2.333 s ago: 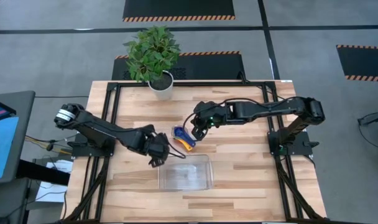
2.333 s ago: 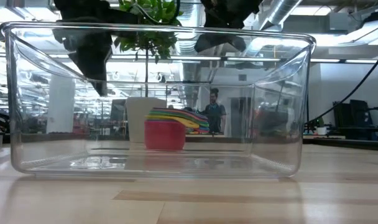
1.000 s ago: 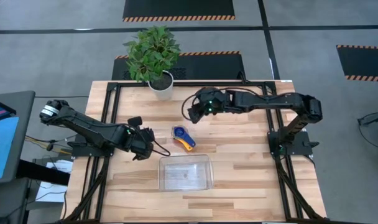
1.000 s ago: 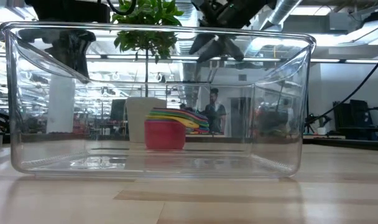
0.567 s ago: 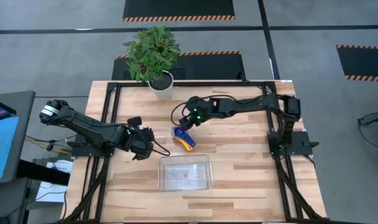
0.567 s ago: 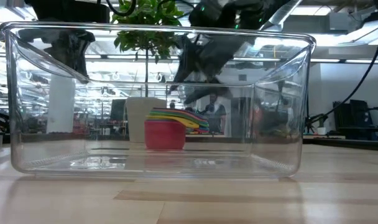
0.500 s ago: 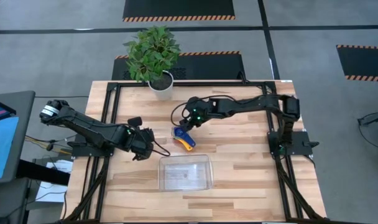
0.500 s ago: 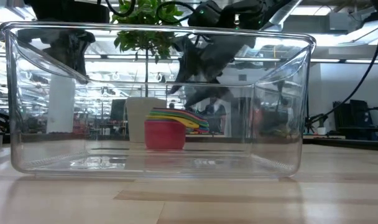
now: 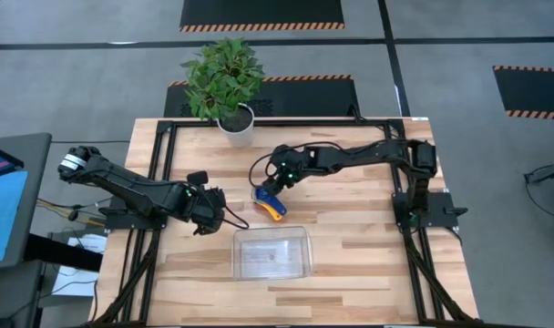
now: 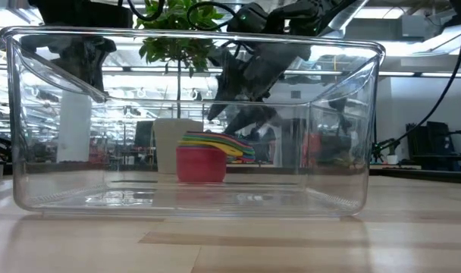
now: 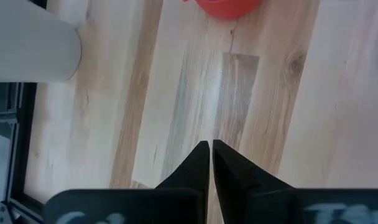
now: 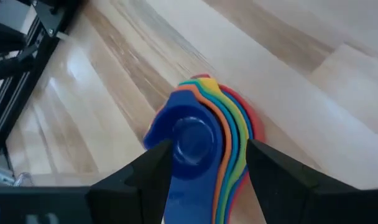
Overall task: Nest measuring cups in basket
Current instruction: Put the colored stacked measuring cups into the transparent bin
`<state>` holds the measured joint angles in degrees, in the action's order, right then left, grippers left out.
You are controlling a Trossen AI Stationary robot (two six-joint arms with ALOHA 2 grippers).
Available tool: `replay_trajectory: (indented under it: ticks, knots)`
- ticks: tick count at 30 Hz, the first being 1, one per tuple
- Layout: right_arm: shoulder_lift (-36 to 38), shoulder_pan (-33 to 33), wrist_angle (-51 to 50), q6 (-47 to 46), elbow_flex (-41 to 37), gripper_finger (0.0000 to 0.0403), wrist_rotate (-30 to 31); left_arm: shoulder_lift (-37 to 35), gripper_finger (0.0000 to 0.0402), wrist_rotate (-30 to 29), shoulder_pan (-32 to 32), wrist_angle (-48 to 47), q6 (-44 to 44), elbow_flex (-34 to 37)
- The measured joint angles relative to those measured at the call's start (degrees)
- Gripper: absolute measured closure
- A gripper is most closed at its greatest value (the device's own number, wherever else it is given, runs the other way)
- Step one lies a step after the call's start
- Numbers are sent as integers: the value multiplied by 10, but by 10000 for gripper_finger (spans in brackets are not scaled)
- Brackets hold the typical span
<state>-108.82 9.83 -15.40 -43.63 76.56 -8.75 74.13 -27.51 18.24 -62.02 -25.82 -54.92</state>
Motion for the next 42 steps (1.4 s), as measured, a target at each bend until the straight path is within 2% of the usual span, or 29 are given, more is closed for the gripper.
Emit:
replay_trajectory:
  ticks: [10, 19, 23, 33, 38, 42]
  knots:
    - [-54, -7, 25, -15, 0, 177, -2, 0, 391, 7, 0, 0, -2, 0]
    - [-54, -8, 41, -25, 0, 180, -16, 0, 391, 4, 0, 7, 12, 0]
    - [-54, -15, 46, -25, 0, 179, -17, 0, 391, 6, 0, 75, 47, 12]
    - [-59, -25, 53, -25, 0, 177, -17, 0, 391, 74, -1, 240, 103, 117]
    - [-59, -25, 53, -25, 0, 177, -17, 0, 391, 92, -17, 343, 174, 163]
    - [-59, -27, 52, -31, 0, 177, -17, 0, 391, 92, -44, 383, 245, 173]
